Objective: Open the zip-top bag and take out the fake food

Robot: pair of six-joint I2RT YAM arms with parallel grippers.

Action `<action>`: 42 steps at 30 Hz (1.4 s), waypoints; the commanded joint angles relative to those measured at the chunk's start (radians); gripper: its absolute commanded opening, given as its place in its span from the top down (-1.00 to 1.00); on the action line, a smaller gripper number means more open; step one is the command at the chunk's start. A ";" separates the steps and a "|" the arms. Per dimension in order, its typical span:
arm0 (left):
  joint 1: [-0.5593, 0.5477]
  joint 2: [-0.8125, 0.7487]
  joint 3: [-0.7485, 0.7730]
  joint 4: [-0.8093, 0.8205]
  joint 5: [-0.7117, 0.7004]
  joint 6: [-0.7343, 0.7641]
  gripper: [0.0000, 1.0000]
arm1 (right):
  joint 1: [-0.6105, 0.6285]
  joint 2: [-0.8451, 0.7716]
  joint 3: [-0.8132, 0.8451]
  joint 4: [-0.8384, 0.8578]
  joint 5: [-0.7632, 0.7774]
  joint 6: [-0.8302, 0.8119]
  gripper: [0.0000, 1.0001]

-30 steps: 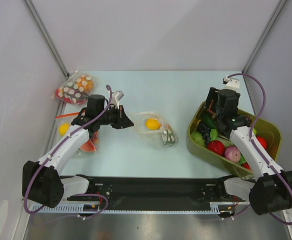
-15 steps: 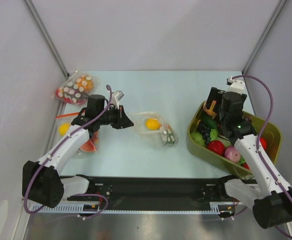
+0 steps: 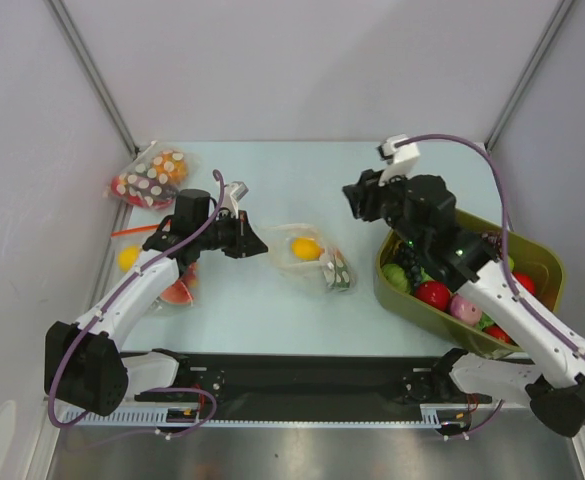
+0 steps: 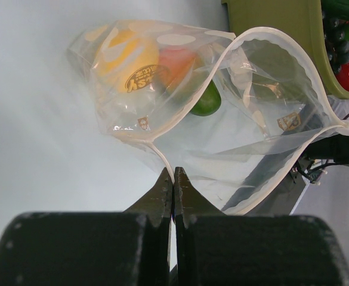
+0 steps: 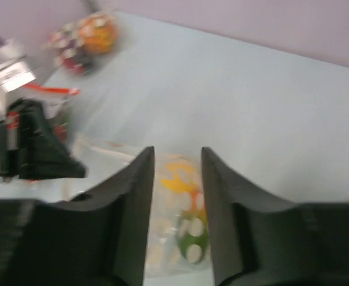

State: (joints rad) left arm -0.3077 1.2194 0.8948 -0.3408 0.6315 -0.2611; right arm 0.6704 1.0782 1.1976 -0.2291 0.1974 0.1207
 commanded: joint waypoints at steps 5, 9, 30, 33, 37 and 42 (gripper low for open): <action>-0.005 -0.023 0.026 0.013 0.005 0.014 0.99 | 0.107 0.239 0.092 0.045 -0.464 0.068 0.42; -0.005 -0.023 0.027 0.013 0.005 0.016 0.99 | 0.178 0.386 0.206 -0.102 -0.478 0.013 0.41; -0.041 -0.038 0.038 0.011 0.001 0.029 0.99 | 0.247 0.718 0.211 -0.427 0.072 -0.044 0.24; -0.048 -0.047 0.039 0.013 0.000 0.029 0.99 | 0.238 0.743 0.194 -0.440 0.155 -0.015 0.14; -0.053 -0.054 0.041 0.020 0.031 0.025 0.99 | 0.233 0.755 0.178 -0.449 0.235 0.005 -0.06; -0.059 -0.061 0.039 0.033 0.057 0.019 0.99 | 0.187 0.763 0.132 -0.418 0.247 0.036 -0.22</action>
State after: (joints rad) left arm -0.3656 1.2022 0.8959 -0.3439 0.6491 -0.2535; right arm 0.8997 1.8309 1.3643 -0.6296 0.3611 0.1268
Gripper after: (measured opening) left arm 0.008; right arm 0.598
